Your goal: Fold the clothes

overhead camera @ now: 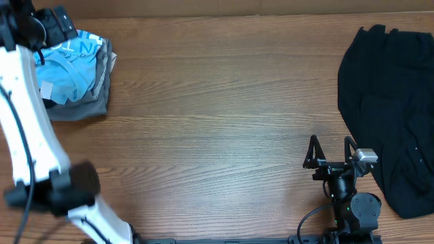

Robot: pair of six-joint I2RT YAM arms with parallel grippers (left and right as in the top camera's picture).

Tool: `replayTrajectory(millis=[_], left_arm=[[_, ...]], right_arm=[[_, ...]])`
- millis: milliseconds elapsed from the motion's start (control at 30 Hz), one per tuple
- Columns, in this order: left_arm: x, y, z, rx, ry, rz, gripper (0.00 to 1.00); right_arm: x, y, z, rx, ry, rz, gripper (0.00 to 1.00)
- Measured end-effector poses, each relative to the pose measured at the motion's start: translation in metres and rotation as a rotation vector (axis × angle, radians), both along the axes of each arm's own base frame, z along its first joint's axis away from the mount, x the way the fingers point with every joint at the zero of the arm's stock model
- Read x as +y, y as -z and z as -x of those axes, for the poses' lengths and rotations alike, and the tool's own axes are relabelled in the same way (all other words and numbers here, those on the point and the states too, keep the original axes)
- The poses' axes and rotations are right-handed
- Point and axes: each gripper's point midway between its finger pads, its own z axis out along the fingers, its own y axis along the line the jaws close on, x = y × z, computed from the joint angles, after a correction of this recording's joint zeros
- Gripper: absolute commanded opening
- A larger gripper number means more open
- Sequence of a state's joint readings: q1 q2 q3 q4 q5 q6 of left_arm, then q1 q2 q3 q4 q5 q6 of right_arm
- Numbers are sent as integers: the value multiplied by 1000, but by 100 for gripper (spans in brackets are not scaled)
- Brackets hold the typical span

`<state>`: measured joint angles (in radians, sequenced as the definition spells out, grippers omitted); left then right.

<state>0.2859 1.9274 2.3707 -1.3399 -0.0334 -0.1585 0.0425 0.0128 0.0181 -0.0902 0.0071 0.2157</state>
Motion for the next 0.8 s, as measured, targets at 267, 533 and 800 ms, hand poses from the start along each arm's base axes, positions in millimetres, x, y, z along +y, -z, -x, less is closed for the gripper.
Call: replayTrajectory(millis=[267,533,800], left_arm=[[-96,8,63,68,197,12,100],[-194,41,102,170,474,17,100],[-197,37,91,-20,476,0,100]], right_arm=[[0,0,0,-1,0,1,100],[0,0,0,0,0,1,100],[0,0,0,0,0,1,100]])
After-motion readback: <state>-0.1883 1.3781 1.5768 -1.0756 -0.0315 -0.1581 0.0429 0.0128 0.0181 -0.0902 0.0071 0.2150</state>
